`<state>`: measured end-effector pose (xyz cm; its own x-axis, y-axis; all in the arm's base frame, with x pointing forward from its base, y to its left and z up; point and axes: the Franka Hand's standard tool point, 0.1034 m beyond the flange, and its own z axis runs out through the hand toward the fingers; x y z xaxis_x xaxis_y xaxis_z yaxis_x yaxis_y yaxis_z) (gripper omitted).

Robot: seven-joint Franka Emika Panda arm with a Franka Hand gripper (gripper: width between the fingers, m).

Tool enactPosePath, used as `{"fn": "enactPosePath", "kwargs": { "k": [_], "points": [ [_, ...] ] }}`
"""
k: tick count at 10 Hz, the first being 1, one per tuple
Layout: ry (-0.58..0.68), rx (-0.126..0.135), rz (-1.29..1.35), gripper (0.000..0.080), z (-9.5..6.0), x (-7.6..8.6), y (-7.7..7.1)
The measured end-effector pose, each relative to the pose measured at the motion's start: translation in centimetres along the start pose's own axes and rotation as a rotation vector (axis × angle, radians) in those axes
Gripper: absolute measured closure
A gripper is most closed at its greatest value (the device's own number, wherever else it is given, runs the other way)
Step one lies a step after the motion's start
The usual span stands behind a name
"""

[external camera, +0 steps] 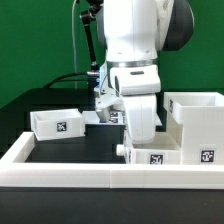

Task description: Assemble drawer

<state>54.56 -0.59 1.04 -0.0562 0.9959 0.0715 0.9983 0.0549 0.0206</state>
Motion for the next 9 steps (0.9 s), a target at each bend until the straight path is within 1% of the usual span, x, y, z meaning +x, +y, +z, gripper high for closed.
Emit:
{"fn": "enactPosePath", "kwargs": {
  "k": [4,6,8,9],
  "points": [
    [0.001,0.003,0.031,0.0757,0.0,0.7,0.2],
    [0.001,0.012,0.06,0.0757,0.1,1.0,0.2],
    [0.002,0.012,0.096,0.0757,0.3,1.4,0.1],
    [0.001,0.019,0.097,0.0757,0.3,1.4,0.1]
  ]
}}
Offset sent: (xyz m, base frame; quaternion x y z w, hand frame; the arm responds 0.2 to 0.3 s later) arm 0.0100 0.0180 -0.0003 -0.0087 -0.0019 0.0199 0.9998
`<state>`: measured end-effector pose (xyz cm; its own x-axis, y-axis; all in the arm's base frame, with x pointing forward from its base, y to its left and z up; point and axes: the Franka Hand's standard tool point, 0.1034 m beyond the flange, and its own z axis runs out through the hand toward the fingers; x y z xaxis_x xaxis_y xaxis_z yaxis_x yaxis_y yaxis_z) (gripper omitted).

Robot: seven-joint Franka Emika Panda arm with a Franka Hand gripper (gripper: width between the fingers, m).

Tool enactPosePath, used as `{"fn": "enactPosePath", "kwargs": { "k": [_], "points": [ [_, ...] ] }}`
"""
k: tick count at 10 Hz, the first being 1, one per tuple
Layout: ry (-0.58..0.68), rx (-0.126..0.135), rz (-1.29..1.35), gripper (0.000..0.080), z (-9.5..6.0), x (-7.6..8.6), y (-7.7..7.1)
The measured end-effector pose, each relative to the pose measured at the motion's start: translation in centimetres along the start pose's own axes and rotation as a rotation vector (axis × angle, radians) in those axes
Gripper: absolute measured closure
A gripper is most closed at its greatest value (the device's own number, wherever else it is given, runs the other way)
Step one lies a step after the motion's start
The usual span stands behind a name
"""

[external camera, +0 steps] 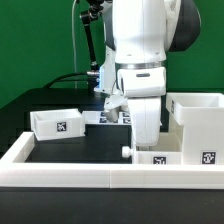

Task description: Assemble drawer

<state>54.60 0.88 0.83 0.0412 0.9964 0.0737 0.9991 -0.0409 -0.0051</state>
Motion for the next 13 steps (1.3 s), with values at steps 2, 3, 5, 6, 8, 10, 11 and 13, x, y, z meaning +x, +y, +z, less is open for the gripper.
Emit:
{"fn": "enactPosePath", "kwargs": {
  "k": [2,3,5,6,8,10,11,13],
  "points": [
    [-0.004,0.002,-0.073,0.0757,0.0,-0.2,0.1],
    [-0.004,-0.003,-0.064,0.0757,0.1,-0.1,0.1],
    [-0.003,-0.006,-0.063,0.0752,0.1,-0.2,0.1],
    [-0.003,-0.005,-0.063,0.0752,0.1,-0.2,0.1],
    [-0.003,-0.007,-0.055,0.0535,0.0,-0.1,0.2],
    [-0.005,-0.017,-0.003,0.0225,-0.8,0.0,0.7],
    [-0.007,-0.021,0.011,0.0225,-1.3,0.1,0.9],
    [-0.013,-0.023,0.017,0.0154,-2.7,0.3,1.3]
  ]
}}
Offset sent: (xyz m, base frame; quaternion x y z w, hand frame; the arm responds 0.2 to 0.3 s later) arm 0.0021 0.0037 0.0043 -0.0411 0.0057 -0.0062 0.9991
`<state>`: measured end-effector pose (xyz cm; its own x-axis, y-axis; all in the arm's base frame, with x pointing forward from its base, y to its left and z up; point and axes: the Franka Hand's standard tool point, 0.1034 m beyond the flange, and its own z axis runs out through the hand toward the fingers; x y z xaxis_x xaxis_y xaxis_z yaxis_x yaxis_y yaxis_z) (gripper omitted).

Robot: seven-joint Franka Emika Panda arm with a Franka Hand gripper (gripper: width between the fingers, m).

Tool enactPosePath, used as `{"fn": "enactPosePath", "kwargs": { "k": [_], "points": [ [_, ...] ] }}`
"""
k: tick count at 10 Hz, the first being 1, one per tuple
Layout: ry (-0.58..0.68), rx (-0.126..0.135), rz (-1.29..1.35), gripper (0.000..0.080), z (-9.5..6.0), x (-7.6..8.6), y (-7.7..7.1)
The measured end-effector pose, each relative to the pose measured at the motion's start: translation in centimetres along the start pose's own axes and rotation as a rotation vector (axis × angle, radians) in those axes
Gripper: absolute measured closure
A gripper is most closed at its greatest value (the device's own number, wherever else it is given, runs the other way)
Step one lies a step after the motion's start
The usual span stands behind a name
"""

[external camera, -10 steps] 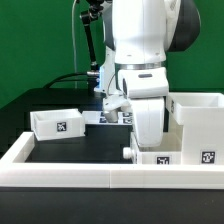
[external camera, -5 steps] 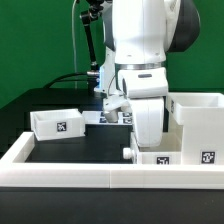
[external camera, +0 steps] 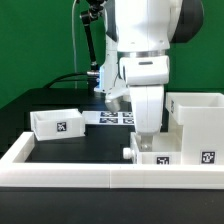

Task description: Assemble drawer

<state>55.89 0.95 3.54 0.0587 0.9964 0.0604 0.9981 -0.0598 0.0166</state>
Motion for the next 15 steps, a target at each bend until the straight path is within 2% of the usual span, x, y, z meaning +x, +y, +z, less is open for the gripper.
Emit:
{"fn": "enactPosePath", "kwargs": {
  "k": [2,3,7,10,11,12,13,15],
  "points": [
    [-0.009,-0.006,0.011,0.015,-1.5,-0.3,0.5],
    [-0.015,-0.007,0.013,0.015,-2.3,-1.0,1.0],
    [-0.026,-0.018,-0.023,0.015,-3.4,-5.7,1.9],
    [-0.018,-0.015,-0.031,0.015,-3.0,-6.1,1.8],
    [0.038,-0.005,-0.071,0.015,-1.6,-7.3,1.3],
    [0.063,0.002,-0.055,0.015,-0.9,-8.1,1.7],
    [0.093,-0.009,-0.088,0.015,-0.7,-8.5,2.3],
    [0.149,-0.007,-0.094,0.015,0.6,-8.1,3.0]
  ]
}}
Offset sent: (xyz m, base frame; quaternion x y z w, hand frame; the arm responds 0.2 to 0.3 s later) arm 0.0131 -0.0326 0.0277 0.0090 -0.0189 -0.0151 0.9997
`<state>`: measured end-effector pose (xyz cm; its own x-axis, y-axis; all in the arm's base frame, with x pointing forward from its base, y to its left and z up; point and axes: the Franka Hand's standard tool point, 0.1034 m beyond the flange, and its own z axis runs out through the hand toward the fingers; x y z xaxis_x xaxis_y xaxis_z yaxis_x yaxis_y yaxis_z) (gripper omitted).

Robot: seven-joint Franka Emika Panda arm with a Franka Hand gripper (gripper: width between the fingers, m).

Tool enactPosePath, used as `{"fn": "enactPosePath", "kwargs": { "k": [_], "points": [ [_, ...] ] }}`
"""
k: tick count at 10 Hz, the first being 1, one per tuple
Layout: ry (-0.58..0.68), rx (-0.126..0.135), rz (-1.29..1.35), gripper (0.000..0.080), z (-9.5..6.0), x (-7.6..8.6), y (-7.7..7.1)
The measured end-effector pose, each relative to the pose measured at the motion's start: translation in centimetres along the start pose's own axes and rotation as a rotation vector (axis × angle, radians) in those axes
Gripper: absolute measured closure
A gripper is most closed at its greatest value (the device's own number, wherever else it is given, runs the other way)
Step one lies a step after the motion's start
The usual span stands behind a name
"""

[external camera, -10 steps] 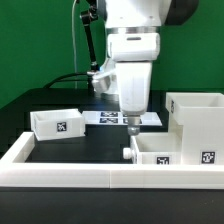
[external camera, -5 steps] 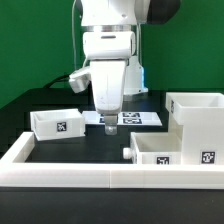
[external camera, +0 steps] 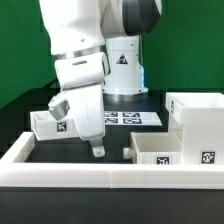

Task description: Assemble drawer

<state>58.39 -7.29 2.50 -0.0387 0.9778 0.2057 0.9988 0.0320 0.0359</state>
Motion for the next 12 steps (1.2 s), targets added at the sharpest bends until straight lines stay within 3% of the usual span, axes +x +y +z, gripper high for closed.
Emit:
{"fn": "enactPosePath", "kwargs": {
  "k": [5,10,12],
  "points": [
    [0.033,0.007,0.0,0.015,1.7,4.7,1.3],
    [0.033,0.011,0.021,0.015,1.9,4.7,1.2],
    [0.048,0.018,0.007,0.015,2.7,6.0,1.2]
  ]
}}
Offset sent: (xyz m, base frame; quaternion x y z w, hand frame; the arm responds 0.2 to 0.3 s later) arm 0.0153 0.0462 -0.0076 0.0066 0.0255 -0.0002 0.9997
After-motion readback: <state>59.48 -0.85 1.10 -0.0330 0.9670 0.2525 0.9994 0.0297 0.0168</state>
